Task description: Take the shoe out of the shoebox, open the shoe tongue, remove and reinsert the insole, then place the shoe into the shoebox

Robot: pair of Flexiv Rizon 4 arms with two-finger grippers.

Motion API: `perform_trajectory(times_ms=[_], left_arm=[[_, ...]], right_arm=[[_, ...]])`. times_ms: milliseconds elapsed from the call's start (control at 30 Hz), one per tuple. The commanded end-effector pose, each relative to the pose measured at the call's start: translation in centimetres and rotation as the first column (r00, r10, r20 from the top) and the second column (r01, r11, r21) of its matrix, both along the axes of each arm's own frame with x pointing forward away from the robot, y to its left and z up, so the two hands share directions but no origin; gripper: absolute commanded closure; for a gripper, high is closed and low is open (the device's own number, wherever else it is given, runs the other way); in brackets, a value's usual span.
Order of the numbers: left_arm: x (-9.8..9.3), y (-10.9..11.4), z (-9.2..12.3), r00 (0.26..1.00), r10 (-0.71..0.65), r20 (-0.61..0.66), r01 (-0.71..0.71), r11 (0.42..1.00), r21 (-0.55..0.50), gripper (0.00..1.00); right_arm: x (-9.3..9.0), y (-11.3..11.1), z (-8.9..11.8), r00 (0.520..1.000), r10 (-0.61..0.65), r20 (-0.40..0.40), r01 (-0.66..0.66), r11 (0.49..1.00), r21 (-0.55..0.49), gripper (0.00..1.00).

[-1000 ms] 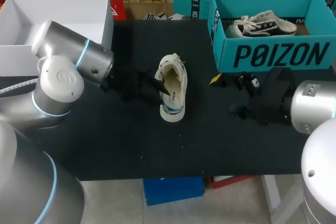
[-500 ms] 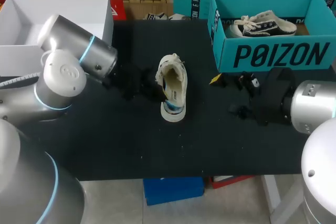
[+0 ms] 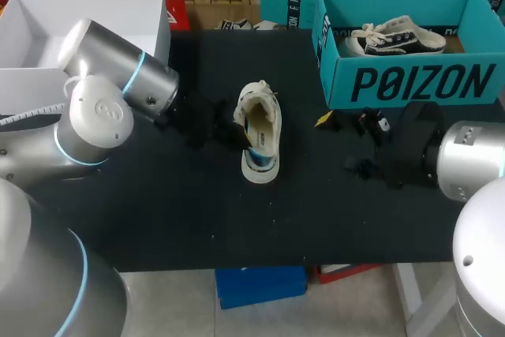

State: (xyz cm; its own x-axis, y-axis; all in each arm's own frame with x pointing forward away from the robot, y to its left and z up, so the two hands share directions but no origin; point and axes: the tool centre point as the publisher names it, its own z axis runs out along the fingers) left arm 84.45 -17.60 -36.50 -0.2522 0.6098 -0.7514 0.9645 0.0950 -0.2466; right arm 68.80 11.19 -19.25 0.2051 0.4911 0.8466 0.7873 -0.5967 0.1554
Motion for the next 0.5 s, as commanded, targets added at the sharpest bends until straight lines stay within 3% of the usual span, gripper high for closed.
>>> perform_trajectory(times_ms=[33,500], left_arm=[[0.11,-0.24,-0.33,1.0,0.015,0.009,-0.015,1.0,0.018,1.0],[1.04,-0.01,-0.66,0.997,0.065,0.03,-0.066,0.996,0.064,1.0]], right_arm=[[-0.29,-0.66,-0.39,0.998,0.059,-0.034,-0.058,0.998,0.036,0.0],[-0.29,-0.66,-0.39,0.998,0.059,-0.034,-0.058,0.998,0.036,0.0]])
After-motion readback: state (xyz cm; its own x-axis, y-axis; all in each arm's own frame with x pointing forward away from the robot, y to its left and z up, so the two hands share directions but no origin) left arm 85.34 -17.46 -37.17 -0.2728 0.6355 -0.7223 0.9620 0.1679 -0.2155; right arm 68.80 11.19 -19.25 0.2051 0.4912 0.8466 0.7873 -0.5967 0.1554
